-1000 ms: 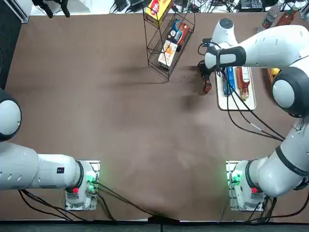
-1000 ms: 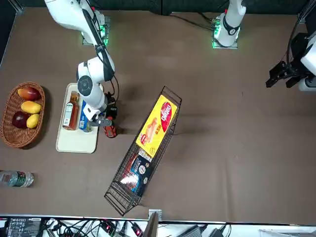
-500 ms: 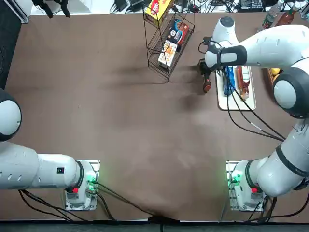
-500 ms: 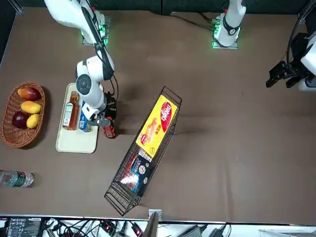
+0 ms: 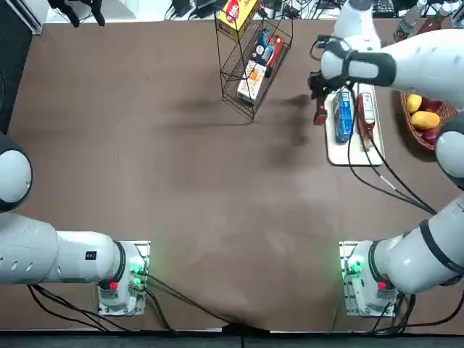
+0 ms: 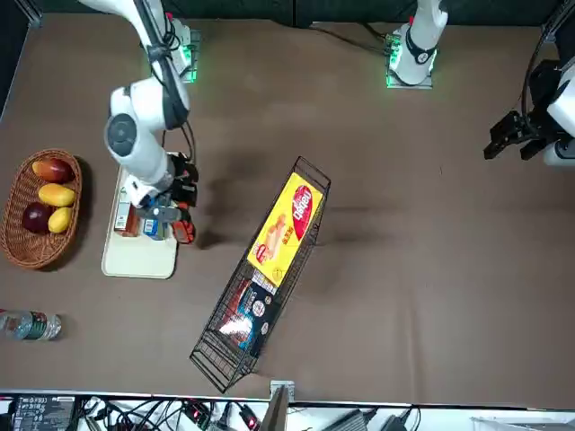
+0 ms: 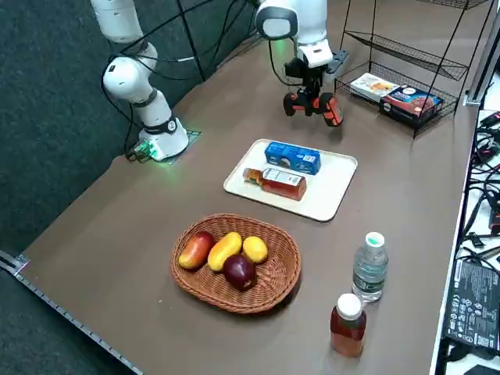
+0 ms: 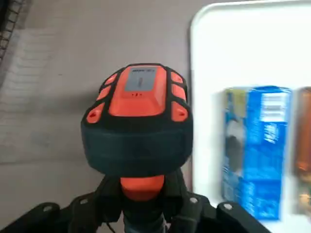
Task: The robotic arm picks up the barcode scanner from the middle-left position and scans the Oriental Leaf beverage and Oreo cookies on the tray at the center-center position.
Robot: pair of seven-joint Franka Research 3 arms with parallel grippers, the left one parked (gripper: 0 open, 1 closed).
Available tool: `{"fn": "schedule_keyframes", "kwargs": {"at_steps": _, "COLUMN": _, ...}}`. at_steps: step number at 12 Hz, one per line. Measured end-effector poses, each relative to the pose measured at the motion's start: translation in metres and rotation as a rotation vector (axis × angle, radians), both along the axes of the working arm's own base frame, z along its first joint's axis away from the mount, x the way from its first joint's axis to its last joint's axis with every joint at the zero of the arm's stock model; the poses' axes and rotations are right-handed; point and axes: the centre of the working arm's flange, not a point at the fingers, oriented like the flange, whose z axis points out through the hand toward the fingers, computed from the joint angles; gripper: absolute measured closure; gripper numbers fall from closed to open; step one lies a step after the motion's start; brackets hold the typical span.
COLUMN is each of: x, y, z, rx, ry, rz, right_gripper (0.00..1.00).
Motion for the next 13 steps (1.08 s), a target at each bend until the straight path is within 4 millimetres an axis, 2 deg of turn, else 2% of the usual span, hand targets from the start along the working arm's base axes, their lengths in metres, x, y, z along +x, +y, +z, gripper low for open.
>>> {"fn": "schedule_keyframes", "kwargs": {"at_steps": 3, "x": 0.004, "y": -0.042, "z": 0.032, "rx": -0.003, "ry": 0.063, "rz": 0.004, "right_gripper": 0.58}}
{"fn": "schedule_keyframes", "kwargs": {"at_steps": 5, "x": 0.006, "y": -0.063, "z": 0.044, "rx": 0.0, "ry": 0.084, "rz": 0.007, "right_gripper": 0.58}}
{"fn": "schedule_keyframes", "kwargs": {"at_steps": 8, "x": 0.006, "y": -0.09, "z": 0.043, "rx": 0.006, "ry": 0.113, "rz": 0.035, "right_gripper": 0.58}}
{"fn": "schedule_keyframes", "kwargs": {"at_steps": 11, "x": 0.009, "y": -0.121, "z": 0.036, "rx": 0.016, "ry": 0.131, "rz": 0.064, "right_gripper": 0.58}}
{"fn": "schedule_keyframes", "kwargs": {"at_steps": 13, "x": 0.01, "y": -0.135, "z": 0.029, "rx": 0.021, "ry": 0.142, "rz": 0.078, "right_gripper": 0.58}}
